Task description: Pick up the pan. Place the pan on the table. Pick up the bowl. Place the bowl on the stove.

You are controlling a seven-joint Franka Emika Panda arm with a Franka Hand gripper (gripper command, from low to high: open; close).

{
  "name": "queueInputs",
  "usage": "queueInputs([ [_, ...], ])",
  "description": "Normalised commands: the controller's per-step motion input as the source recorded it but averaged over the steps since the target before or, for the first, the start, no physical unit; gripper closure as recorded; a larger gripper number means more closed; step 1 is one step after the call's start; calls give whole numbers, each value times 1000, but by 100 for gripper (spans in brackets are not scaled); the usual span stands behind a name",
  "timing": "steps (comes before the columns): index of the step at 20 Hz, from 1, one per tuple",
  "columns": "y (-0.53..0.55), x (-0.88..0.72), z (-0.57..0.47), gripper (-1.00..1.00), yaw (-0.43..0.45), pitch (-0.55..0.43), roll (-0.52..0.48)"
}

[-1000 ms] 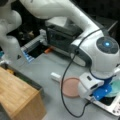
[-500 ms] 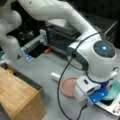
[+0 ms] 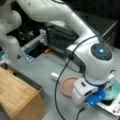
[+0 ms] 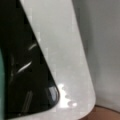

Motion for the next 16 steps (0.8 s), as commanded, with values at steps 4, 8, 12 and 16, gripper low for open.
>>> queueInputs([
  [4, -151, -385, -35, -100, 174, -236, -124],
  [8, -30, -408, 78, -100, 140, -192, -135],
  [12, 102, -410, 128, -100, 145, -165, -169],
  [16, 209, -351, 52, -100, 132, -223, -152],
])
